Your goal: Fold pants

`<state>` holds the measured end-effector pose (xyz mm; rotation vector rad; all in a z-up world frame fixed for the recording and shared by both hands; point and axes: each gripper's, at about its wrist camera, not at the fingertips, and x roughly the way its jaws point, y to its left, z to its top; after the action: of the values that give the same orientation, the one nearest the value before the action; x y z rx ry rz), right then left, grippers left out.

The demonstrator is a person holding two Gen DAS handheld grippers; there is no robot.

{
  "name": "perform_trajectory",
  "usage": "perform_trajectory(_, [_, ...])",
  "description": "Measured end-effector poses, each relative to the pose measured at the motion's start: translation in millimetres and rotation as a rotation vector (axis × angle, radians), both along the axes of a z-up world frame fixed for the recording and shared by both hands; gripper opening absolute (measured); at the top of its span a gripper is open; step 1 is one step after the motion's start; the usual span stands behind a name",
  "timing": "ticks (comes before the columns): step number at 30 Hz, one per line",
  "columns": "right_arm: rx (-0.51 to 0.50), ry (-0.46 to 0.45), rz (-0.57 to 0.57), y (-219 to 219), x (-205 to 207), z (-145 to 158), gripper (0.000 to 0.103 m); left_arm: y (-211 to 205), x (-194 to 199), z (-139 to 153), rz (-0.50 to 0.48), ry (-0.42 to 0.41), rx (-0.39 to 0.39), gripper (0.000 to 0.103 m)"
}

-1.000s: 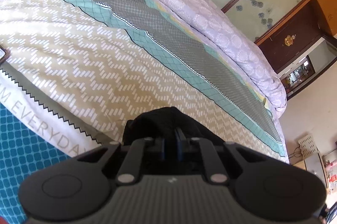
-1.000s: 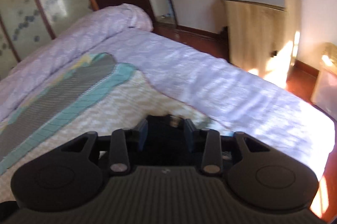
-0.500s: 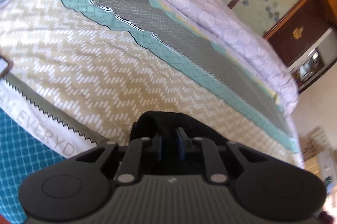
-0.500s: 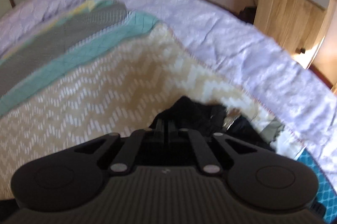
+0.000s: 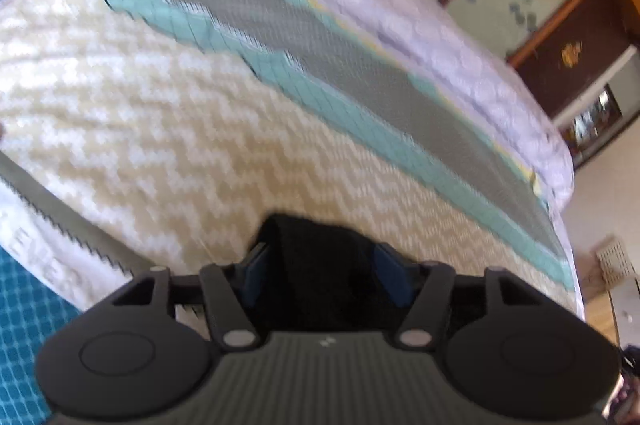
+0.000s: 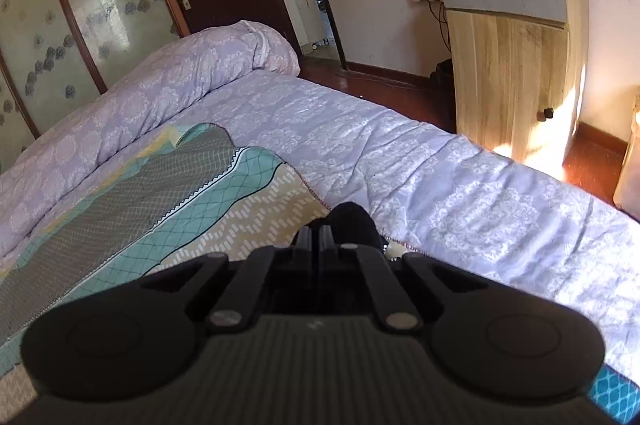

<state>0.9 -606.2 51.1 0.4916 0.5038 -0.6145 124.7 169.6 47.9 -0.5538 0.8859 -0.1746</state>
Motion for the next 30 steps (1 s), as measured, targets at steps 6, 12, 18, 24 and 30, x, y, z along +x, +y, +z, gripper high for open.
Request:
perform_trajectory(6, [-0.020,-0.008,0.001,1.1,-2.5,6.6,0.004,-4.7,-20.1,-0.2,-0.069,0.008,-0.073,0.018])
perform_trajectory(12, [-0.085,-0.062,-0.033,-5.8,6.5,38.0,0.002,5.0,-3.9,36.0,-0.014,-0.063,-0.105,0.006])
perform_trajectory(18, [-0.068,0.041,0.093,6.2,34.2,26.5,0.010,10.0,42.5,57.3,0.016,-0.118,-0.141,0.006])
perform_trajectory(24, [0.032,0.190,0.113,22.3,53.7,-27.1,0.040,-3.0,34.4,33.9,-0.016,-0.073,-0.157,0.006])
perform_trajectory(30, [-0.020,0.328,0.073,31.6,98.9,-60.0,0.054,8.4,14.7,37.1,0.034,-0.102,-0.197,0.006])
